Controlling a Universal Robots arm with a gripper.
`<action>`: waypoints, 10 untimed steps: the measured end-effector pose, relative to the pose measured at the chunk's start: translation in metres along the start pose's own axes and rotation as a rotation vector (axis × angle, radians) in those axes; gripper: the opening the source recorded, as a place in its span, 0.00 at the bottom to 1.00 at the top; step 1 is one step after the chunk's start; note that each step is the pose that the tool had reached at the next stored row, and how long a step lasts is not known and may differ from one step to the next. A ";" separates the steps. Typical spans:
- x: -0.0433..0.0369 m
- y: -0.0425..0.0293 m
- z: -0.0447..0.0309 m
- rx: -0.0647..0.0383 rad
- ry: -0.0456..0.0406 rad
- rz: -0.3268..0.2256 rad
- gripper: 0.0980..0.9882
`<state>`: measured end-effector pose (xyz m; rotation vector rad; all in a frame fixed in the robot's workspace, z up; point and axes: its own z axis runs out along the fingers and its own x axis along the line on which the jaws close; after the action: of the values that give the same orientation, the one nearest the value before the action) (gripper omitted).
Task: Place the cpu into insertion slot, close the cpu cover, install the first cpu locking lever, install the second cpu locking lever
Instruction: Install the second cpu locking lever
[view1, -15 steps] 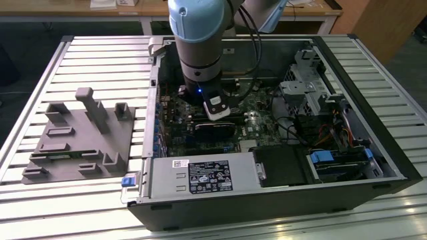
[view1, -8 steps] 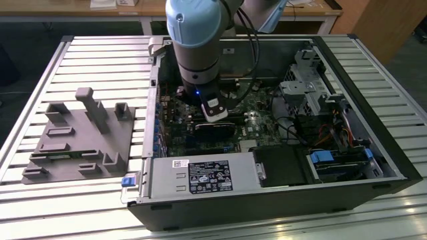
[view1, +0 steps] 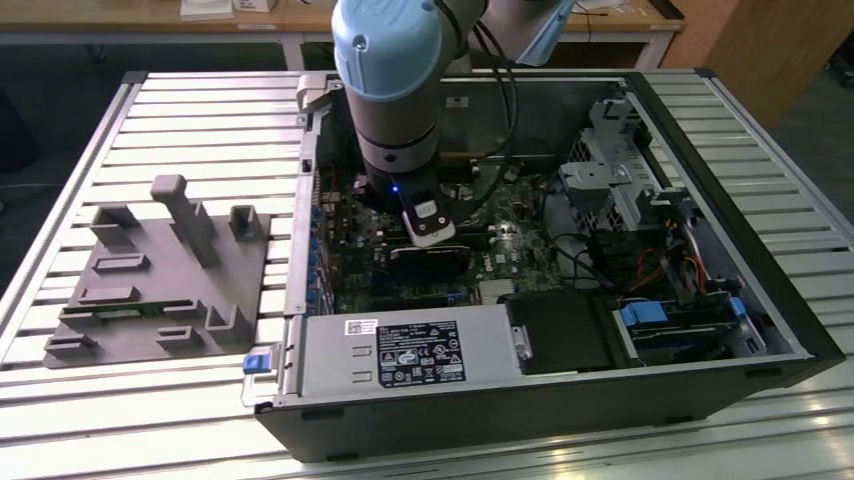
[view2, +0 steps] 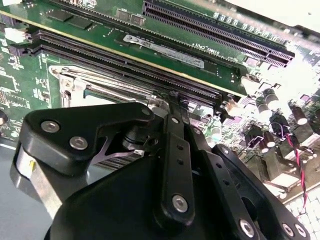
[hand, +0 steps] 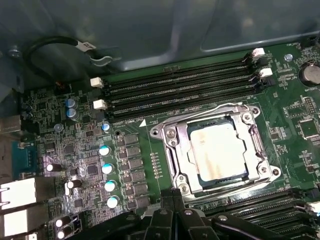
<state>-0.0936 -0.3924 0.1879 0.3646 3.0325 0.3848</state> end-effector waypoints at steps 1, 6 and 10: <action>-0.0001 0.0002 -0.0003 0.000 -0.0004 0.000 0.01; -0.0006 0.0041 -0.0150 0.004 -0.0014 -0.001 0.01; -0.0010 0.0074 -0.0275 0.013 -0.0039 0.000 0.01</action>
<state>-0.0935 -0.3922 0.2163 0.3653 3.0328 0.3633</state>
